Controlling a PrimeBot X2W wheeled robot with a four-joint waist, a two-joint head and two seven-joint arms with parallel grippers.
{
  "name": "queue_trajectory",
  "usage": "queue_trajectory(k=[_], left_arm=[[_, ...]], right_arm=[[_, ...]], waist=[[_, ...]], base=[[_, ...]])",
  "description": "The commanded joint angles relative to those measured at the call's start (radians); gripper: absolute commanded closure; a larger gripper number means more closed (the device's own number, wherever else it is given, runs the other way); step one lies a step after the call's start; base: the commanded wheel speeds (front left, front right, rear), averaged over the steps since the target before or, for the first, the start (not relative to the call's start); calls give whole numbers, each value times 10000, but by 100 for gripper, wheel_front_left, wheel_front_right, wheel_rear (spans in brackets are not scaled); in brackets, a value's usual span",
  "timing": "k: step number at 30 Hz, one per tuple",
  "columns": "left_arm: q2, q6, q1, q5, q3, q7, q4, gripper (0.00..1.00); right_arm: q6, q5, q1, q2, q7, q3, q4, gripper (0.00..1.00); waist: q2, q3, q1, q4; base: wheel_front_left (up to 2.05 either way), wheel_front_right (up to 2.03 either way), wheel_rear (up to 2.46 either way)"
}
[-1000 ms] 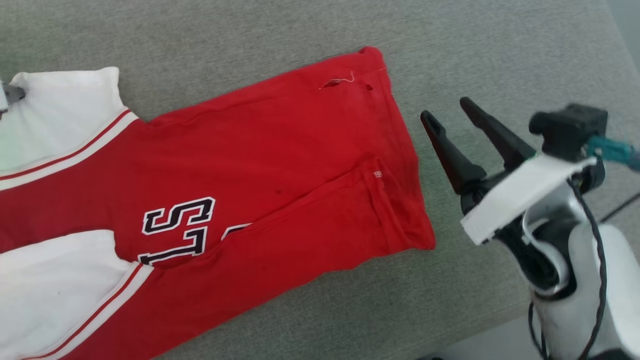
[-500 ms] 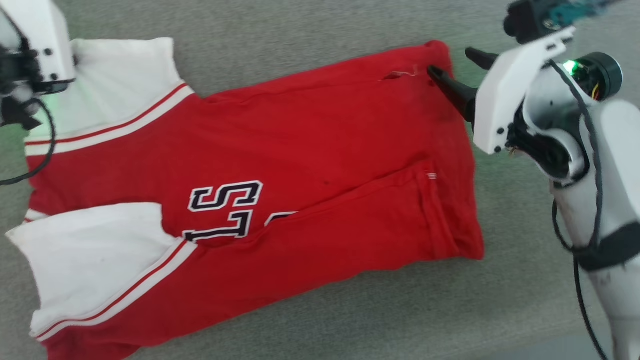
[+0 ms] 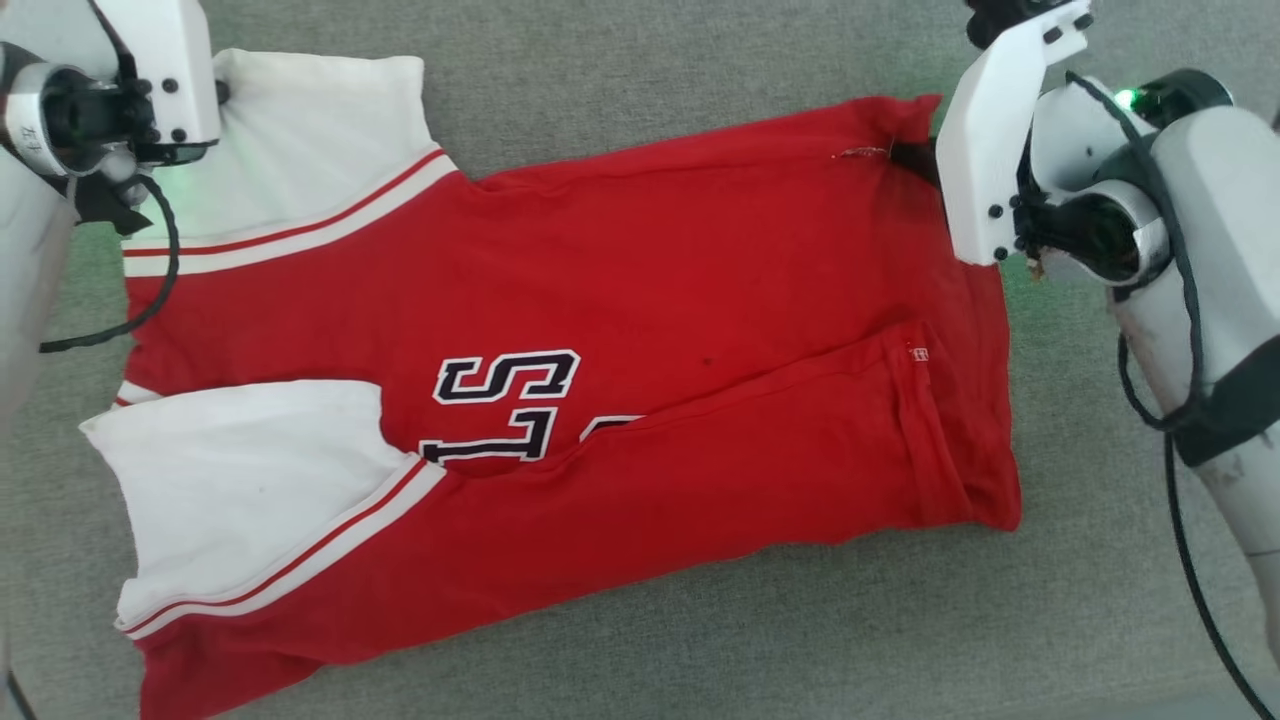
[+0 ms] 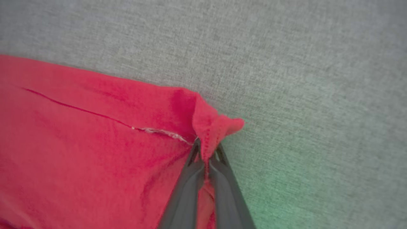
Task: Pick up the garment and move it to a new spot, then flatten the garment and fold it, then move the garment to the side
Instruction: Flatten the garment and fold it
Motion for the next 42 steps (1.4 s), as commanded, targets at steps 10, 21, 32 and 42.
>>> queue_trajectory(k=[10,21,32,42], left_arm=[[33,-253,184,-25,-276,575,-388,100],[987,443,1119,-211,-327,1307,-3431,100],[3662,3230,4071,-931,-86,2459,-10341,100],[4589,4845,6387,-1428,-289,2232,-12627,100]], right_arm=[[-7,521,1010,-1280,-904,181,-1110,100],[-5,653,2350,-2167,-1037,-514,-3110,100],[-5,1052,5036,-2986,-78,-2057,-6113,100],[-5,955,7287,-2488,821,-3011,-6717,100]], waist=[[0,-915,0,564],[0,-1683,0,958],[0,-2110,0,1254],[0,-2173,0,1370]], base=[[0,0,0],[0,0,0],[0,0,0],[0,0,0]])
